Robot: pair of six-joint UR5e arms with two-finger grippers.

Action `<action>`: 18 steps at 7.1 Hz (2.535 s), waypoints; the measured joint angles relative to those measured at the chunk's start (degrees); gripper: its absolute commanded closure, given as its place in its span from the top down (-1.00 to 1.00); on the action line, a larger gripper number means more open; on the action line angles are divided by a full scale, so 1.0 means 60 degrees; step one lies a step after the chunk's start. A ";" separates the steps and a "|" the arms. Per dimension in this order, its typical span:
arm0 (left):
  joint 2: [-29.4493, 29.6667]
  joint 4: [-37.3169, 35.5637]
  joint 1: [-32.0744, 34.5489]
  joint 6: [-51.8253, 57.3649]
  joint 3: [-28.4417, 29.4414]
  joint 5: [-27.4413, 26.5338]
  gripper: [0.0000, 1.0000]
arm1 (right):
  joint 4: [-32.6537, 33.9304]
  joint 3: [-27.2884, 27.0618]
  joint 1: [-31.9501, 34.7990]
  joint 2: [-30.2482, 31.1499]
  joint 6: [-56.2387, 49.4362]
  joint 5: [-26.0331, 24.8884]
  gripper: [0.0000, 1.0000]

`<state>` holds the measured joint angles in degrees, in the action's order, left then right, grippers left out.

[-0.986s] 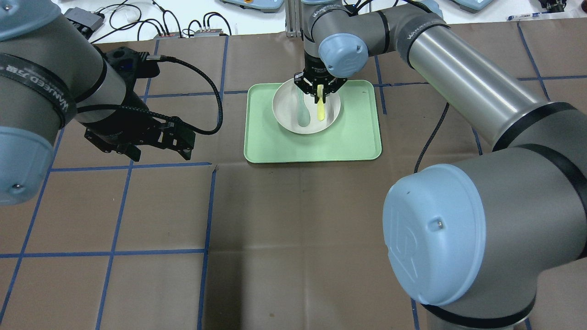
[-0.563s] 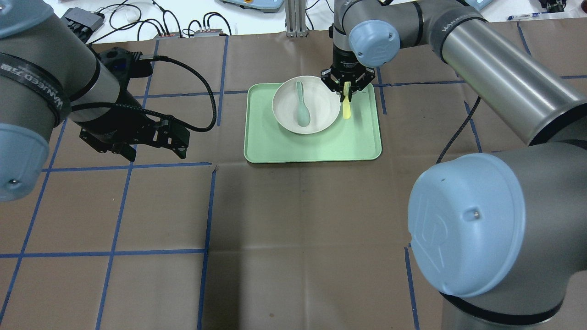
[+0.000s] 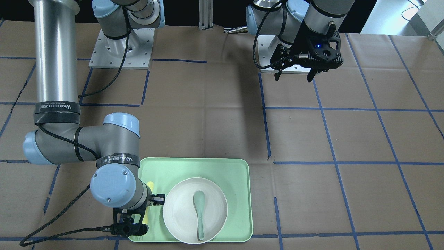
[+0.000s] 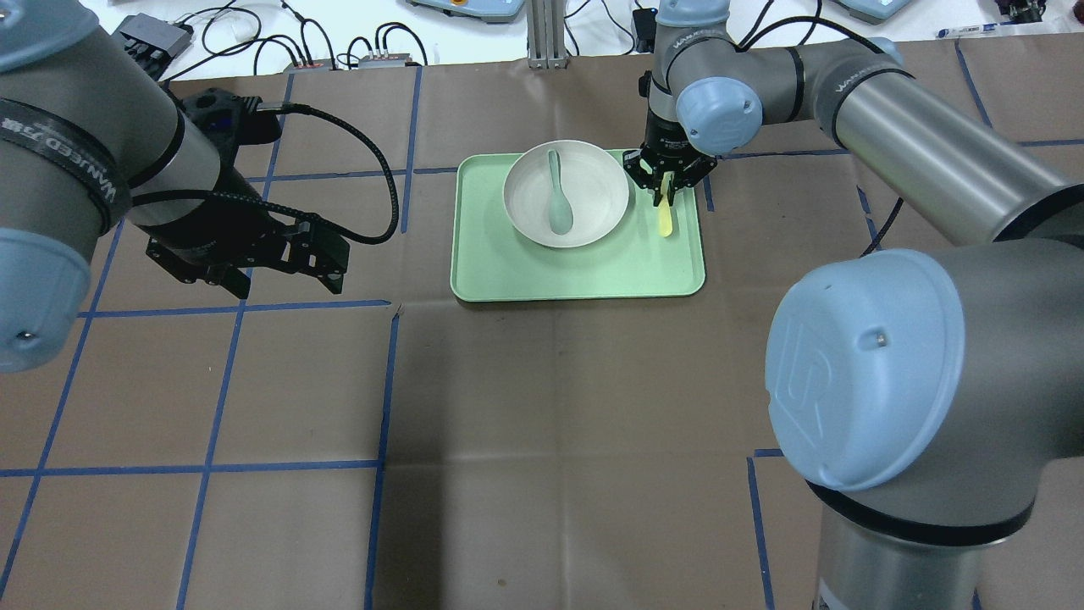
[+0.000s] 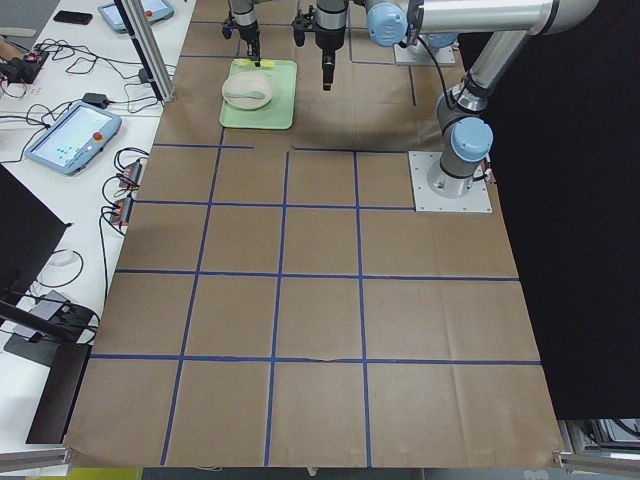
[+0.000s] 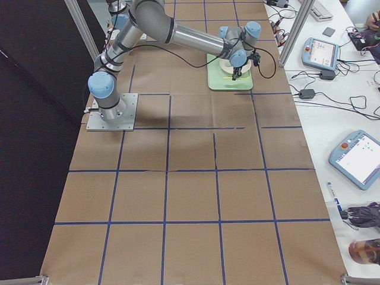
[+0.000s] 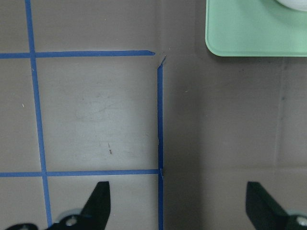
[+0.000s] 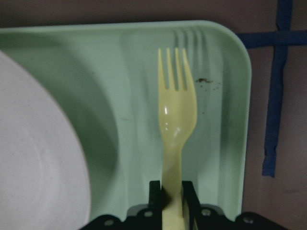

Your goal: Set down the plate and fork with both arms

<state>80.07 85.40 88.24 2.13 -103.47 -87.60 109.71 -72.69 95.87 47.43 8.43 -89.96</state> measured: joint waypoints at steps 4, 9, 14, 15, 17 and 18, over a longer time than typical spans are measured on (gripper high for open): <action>0.0002 0.0004 0.0000 0.0011 -0.0011 0.0009 1.00 | 0.0080 0.0063 -0.0045 0.0051 0.0001 -0.0020 1.00; -0.0014 -0.0069 0.0000 0.0012 -0.0179 0.0009 1.00 | -0.2368 -0.0469 -0.0630 0.2868 -0.1584 -0.0069 1.00; -0.0030 -0.0070 0.0000 -0.0072 -0.0187 0.0009 1.00 | -0.2845 -0.2936 -0.1058 0.6689 -0.1905 -0.0066 1.00; -0.0030 -0.0057 0.0000 -0.0151 -0.0187 0.0009 1.00 | -0.2922 -0.3073 -0.1046 0.6933 -0.1811 -0.0063 1.00; -0.0032 -0.0018 0.0000 -0.0325 -0.0187 0.0009 1.00 | -0.2961 -0.3271 -0.1038 0.7118 -0.1617 -0.0062 1.00; -0.0039 0.0012 0.0000 -0.0503 -0.0187 0.0009 1.00 | -0.2947 -0.3315 -0.1037 0.7152 -0.1593 -0.0062 1.00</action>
<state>79.84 85.48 88.24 -0.89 -104.59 -87.54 92.03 -92.58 89.64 90.34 -1.12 -90.33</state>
